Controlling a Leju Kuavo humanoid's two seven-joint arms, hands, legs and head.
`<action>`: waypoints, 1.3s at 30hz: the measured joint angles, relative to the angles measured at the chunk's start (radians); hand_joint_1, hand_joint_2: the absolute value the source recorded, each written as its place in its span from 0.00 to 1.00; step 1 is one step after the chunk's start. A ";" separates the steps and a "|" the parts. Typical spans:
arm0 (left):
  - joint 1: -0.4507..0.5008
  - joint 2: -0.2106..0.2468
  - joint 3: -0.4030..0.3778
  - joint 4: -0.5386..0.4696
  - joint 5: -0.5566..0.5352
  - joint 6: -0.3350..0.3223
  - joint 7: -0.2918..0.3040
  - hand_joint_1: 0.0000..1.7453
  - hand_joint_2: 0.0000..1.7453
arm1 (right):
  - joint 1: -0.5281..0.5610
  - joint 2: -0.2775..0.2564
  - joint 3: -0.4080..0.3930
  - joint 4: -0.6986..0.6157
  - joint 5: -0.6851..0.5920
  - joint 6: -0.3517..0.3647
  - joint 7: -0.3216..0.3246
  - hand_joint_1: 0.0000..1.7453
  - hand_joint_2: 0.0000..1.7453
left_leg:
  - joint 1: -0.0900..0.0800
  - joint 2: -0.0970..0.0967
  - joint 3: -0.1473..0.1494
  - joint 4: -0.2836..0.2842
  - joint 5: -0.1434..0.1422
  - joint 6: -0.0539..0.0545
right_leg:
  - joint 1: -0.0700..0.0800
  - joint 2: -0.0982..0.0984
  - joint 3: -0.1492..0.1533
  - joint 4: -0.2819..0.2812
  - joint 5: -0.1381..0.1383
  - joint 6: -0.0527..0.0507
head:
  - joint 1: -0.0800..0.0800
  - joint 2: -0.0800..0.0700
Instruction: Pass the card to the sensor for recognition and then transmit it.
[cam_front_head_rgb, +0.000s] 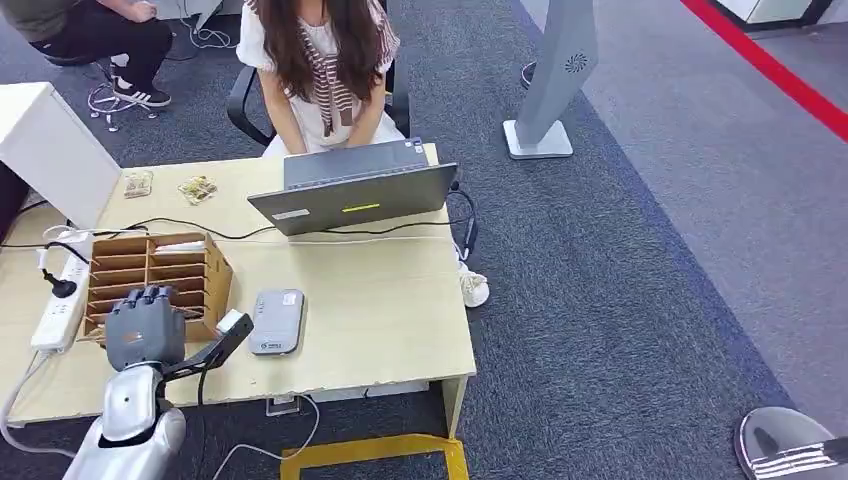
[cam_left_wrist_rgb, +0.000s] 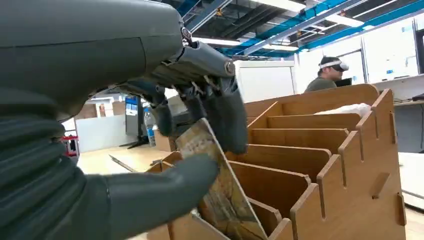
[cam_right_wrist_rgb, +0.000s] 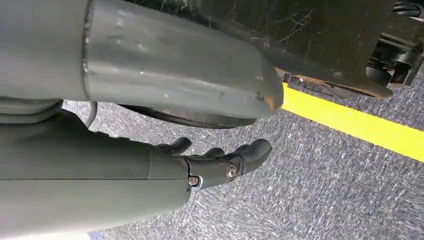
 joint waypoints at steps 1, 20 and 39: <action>0.000 0.000 0.000 0.000 0.004 -0.003 -0.003 1.00 1.00 | 0.000 0.000 0.000 0.000 0.000 0.000 0.000 0.00 0.00 | 0.000 0.000 0.000 0.000 0.000 0.000 | 0.000 0.000 0.000 0.000 0.000 0.000 | 0.000 0.000; -0.008 -0.004 0.000 -0.011 0.072 -0.024 -0.064 1.00 1.00 | -0.002 0.003 -0.004 0.000 0.006 -0.003 0.020 0.00 0.00 | 0.000 0.000 0.000 0.000 0.000 0.000 | 0.000 0.000 0.000 0.000 0.000 0.000 | 0.000 0.000; -0.004 0.012 -0.062 -0.409 0.333 -0.325 -0.128 1.00 1.00 | -0.003 0.009 -0.049 0.000 0.009 -0.017 0.025 0.00 0.00 | 0.000 0.000 0.000 0.000 0.000 0.000 | 0.000 0.000 0.000 0.000 0.000 0.000 | 0.000 0.000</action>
